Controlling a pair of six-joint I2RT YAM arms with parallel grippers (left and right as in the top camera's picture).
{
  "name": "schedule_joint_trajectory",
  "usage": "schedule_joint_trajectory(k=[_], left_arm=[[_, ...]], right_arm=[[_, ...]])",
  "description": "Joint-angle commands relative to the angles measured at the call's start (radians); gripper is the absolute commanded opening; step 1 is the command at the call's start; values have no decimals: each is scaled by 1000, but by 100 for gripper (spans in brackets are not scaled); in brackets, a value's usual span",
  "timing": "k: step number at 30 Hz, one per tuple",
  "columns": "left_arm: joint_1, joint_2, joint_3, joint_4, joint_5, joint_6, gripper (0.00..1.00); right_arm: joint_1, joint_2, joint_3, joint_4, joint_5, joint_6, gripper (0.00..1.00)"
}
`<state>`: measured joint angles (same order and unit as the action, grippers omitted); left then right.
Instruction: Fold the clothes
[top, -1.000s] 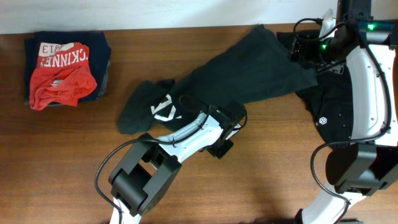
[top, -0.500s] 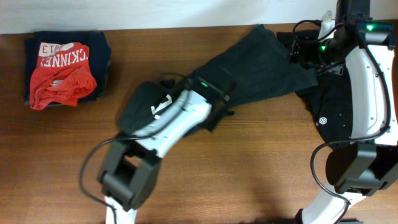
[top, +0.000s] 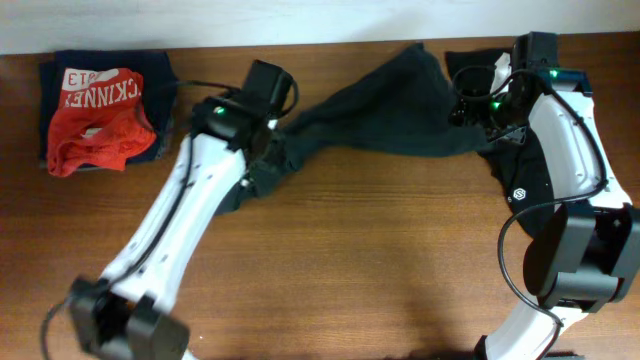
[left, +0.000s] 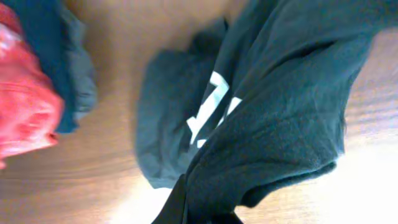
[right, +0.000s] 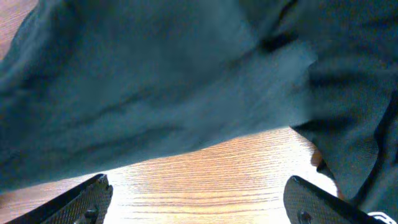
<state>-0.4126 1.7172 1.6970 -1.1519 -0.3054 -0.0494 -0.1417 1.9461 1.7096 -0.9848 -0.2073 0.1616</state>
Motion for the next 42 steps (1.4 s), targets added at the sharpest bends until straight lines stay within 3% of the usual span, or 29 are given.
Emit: schedule_joint_trajectory(k=[1,10,21,24,25,27,34,36,37,38,42], left_arm=[[3,-156,17,43,-61,-3,0],[3,-195,17,105,-61,-3,0],[3,-189,17,117,-61,-3,0],[3,-189,17,117,-62,-3,0],[3,-189,17,117,-62,-3,0],[3,-189,17,117,-61,-3,0],[3,-189,17,116,-61,-3,0],[3,-189,17,116,-61,-3,0],[3,-189,17,117,-61,-3,0],[3,-189,17,117,-61,-3,0],[3,-189,17,117,-68,-3,0]], right_arm=[[-2,-4,-2,5,-19,11,93],[35,-4,-35,-5,-46,10,89],[146,-4,-317,191,-43,11,80],[147,-3,-342,241,-38,11,70],[148,-3,-354,257,-38,11,60],[148,-3,-369,273,-39,11,54],[149,-2,-455,386,-40,10,45],[149,-2,-465,403,-43,10,32],[149,-2,-465,406,-44,10,21],[149,-2,-465,410,-52,10,4],[147,-19,-464,389,-97,-1,4]])
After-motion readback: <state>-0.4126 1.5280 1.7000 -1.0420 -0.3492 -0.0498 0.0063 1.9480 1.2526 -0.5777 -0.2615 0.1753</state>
